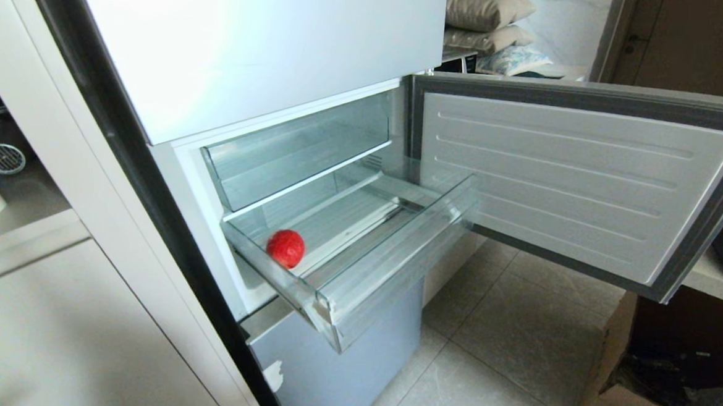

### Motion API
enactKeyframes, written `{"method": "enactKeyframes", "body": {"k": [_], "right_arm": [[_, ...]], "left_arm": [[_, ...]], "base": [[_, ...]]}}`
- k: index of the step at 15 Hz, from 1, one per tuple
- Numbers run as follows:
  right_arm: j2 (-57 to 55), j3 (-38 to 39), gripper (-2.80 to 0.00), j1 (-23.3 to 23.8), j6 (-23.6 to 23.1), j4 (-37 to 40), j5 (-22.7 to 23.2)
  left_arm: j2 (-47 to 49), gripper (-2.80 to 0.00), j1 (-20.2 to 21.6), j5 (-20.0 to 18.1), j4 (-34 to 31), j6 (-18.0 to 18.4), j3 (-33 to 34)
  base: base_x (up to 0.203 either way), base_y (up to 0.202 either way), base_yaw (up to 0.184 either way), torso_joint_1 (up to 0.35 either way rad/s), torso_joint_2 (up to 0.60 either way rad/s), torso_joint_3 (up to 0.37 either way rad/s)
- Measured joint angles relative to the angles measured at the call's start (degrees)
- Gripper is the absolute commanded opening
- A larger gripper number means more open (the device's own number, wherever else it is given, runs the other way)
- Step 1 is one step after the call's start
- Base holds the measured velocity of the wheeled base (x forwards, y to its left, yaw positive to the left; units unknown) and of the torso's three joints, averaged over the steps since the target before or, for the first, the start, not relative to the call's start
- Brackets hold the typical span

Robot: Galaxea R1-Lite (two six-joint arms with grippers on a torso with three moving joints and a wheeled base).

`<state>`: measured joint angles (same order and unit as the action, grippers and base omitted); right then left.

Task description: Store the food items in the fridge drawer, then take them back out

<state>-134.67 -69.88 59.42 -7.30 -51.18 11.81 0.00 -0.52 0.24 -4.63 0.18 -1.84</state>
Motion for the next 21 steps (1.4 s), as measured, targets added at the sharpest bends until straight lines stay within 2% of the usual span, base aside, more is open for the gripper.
{"method": "enactKeyframes", "body": {"k": [4, 5, 11, 14, 17, 21], "right_arm": [[-1.3, -0.5, 0.00, 0.0, 0.0, -0.2, 0.0], [-1.6, -0.6, -2.80, 0.0, 0.0, -0.2, 0.0], [-0.7, 0.2, -2.80, 0.0, 0.9, 0.1, 0.0], [5.5, 5.6, -2.80, 0.3, 2.7, 1.1, 0.9], [20.4, 17.7, -2.80, 0.5, 3.5, 4.8, 4.4], [45.1, 39.4, -2.80, 0.3, 3.7, 7.3, 11.6]], "left_arm": [[0.0, -2.80, 0.0, 0.0, 0.0, 0.0, 0.0], [0.0, -2.80, 0.0, 0.0, 0.0, 0.0, 0.0], [0.0, -2.80, 0.0, 0.0, 0.0, 0.0, 0.0], [0.0, -2.80, 0.0, 0.0, 0.0, 0.0, 0.0], [0.0, -2.80, 0.0, 0.0, 0.0, 0.0, 0.0], [0.0, -2.80, 0.0, 0.0, 0.0, 0.0, 0.0]], "base": [[0.000, 0.000, 0.000, 0.000, 0.00, 0.000], [0.000, 0.000, 0.000, 0.000, 0.00, 0.000], [0.000, 0.000, 0.000, 0.000, 0.00, 0.000], [0.000, 0.000, 0.000, 0.000, 0.00, 0.000], [0.000, 0.000, 0.000, 0.000, 0.00, 0.000], [0.000, 0.000, 0.000, 0.000, 0.00, 0.000]]}}
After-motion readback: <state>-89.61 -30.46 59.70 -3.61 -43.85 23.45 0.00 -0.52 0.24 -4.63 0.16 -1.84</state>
